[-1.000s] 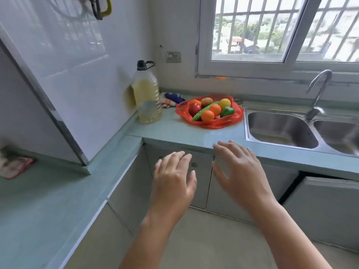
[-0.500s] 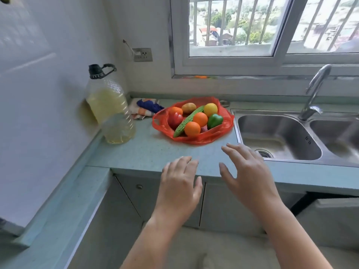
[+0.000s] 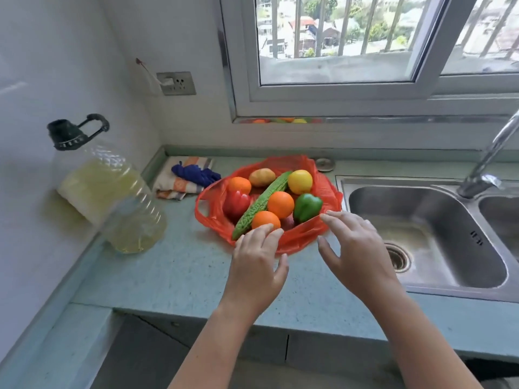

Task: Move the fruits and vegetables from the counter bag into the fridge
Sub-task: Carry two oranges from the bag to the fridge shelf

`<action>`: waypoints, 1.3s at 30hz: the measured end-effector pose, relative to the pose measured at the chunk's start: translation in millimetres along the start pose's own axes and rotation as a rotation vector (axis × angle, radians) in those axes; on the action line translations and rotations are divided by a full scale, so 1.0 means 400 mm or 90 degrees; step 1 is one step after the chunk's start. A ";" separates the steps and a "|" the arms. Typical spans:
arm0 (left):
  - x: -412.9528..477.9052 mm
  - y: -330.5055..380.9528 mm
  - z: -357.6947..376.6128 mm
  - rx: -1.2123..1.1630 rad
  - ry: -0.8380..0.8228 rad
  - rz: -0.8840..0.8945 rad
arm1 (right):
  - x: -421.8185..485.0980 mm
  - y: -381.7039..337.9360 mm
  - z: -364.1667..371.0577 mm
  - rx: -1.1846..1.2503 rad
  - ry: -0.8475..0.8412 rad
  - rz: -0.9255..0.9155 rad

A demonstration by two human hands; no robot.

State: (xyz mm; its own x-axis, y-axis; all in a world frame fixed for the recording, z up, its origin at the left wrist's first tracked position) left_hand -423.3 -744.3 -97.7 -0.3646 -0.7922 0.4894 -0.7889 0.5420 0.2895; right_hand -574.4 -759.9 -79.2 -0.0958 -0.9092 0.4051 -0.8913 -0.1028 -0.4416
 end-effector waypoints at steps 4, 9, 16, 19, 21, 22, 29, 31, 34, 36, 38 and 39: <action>0.034 -0.090 0.065 -0.019 -0.023 -0.021 | 0.063 0.027 0.101 -0.014 -0.051 -0.012; 0.094 -0.228 0.174 -0.067 -0.074 -0.076 | 0.151 0.059 0.236 -0.036 -0.108 0.022; 0.148 -0.367 0.309 -0.135 -0.180 -0.125 | 0.267 0.079 0.398 -0.037 -0.155 0.064; 0.155 -0.396 0.357 -0.153 -0.217 -0.123 | 0.301 0.087 0.455 -0.039 -0.172 0.073; 0.155 -0.410 0.379 -0.155 -0.235 -0.123 | 0.317 0.090 0.487 -0.036 -0.185 0.082; 0.154 -0.416 0.387 -0.156 -0.239 -0.125 | 0.323 0.092 0.501 -0.032 -0.191 0.089; 0.147 -0.448 0.415 -0.183 -0.250 -0.135 | 0.340 0.107 0.575 -0.036 -0.211 0.100; 0.146 -0.453 0.420 -0.187 -0.256 -0.138 | 0.342 0.108 0.593 -0.040 -0.216 0.101; 0.146 -0.450 0.423 -0.193 -0.261 -0.136 | 0.341 0.111 0.612 -0.047 -0.223 0.108; 0.147 -0.447 0.427 -0.195 -0.264 -0.129 | 0.339 0.117 0.620 -0.059 -0.237 0.119; 0.146 -0.446 0.432 -0.197 -0.264 -0.128 | 0.334 0.125 0.627 -0.070 -0.254 0.127; 0.146 -0.446 0.432 -0.196 -0.264 -0.129 | 0.333 0.128 0.630 -0.073 -0.259 0.130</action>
State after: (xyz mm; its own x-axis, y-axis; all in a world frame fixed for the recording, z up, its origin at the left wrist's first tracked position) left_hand -389.4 -935.7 -263.1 -0.4342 -0.8993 0.0517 -0.7048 0.3749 0.6022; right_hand -521.0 -987.8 -249.5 -0.1126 -0.9929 -0.0373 -0.9177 0.1183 -0.3793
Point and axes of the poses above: each hand's wrist, its own x-axis towards the middle knuckle, its own z-axis out of the palm, y = z × x, the point moved 8 cm from there along x, towards the middle knuckle, and after that the axes turned 15 degrees about z, right-handed, at the moved point
